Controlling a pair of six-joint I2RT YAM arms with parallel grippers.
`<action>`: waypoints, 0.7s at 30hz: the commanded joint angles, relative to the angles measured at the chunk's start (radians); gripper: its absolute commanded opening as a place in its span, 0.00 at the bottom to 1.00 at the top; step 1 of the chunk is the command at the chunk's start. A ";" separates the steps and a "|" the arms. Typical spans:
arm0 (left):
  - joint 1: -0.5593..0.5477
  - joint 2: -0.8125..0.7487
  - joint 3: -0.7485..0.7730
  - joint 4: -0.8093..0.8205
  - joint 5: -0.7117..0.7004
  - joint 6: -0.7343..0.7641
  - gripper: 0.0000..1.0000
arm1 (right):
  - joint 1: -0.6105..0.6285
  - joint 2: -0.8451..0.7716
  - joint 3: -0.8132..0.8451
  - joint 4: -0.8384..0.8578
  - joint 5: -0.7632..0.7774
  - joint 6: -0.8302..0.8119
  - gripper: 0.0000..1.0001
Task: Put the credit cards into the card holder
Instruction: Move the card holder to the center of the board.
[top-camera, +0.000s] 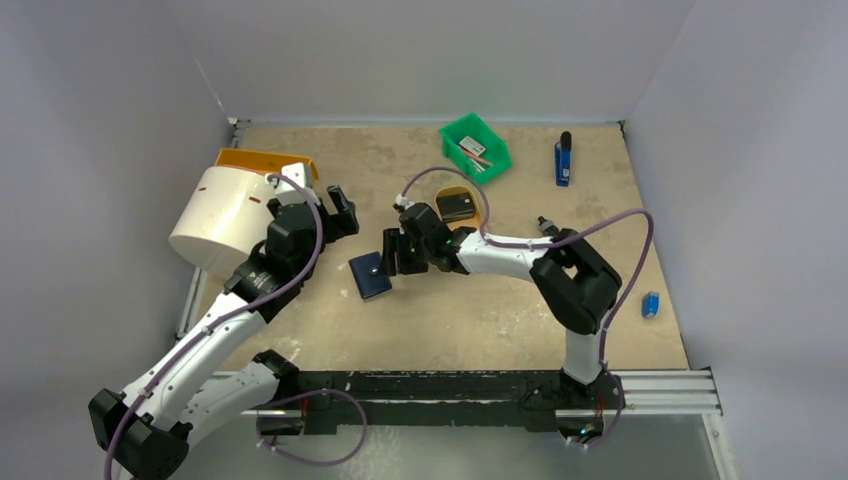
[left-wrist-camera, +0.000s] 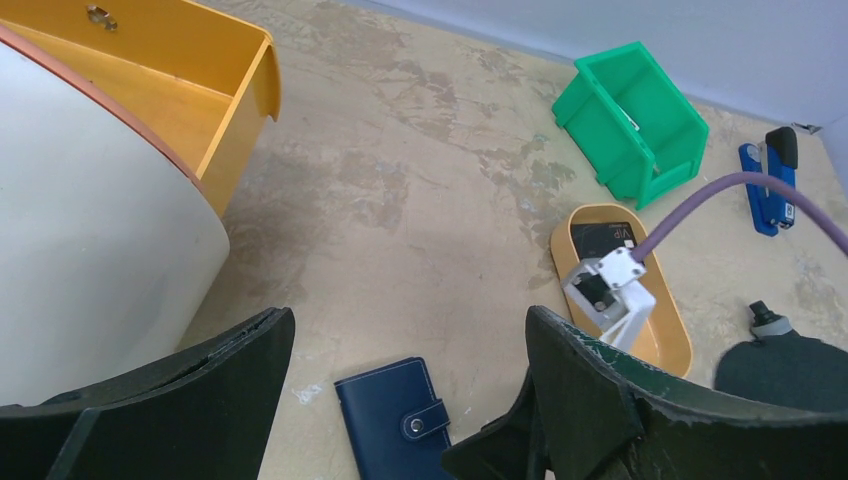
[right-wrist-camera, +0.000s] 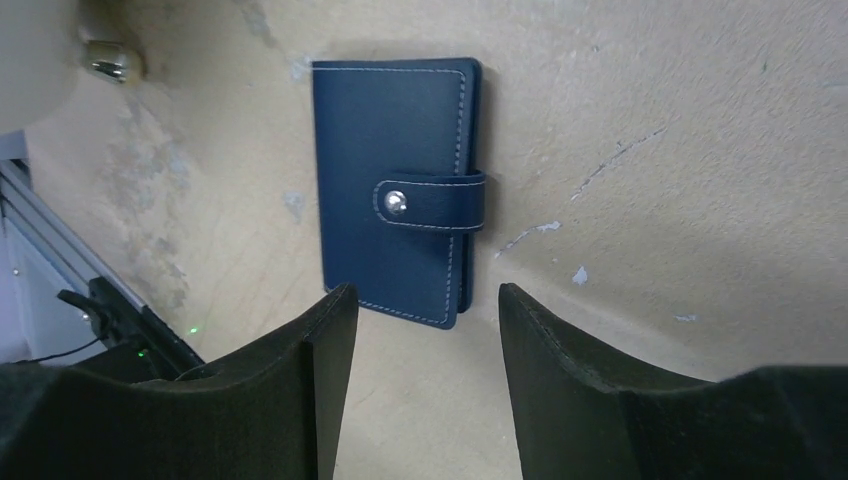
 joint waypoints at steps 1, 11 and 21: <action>-0.001 -0.021 0.014 0.025 0.004 -0.009 0.85 | -0.001 0.035 0.048 -0.010 -0.070 0.036 0.57; -0.001 -0.020 0.013 0.024 0.013 -0.008 0.85 | -0.008 0.085 0.001 0.050 -0.124 0.084 0.49; -0.001 -0.020 0.013 0.023 0.009 -0.008 0.85 | -0.013 0.091 -0.038 0.077 -0.130 0.100 0.27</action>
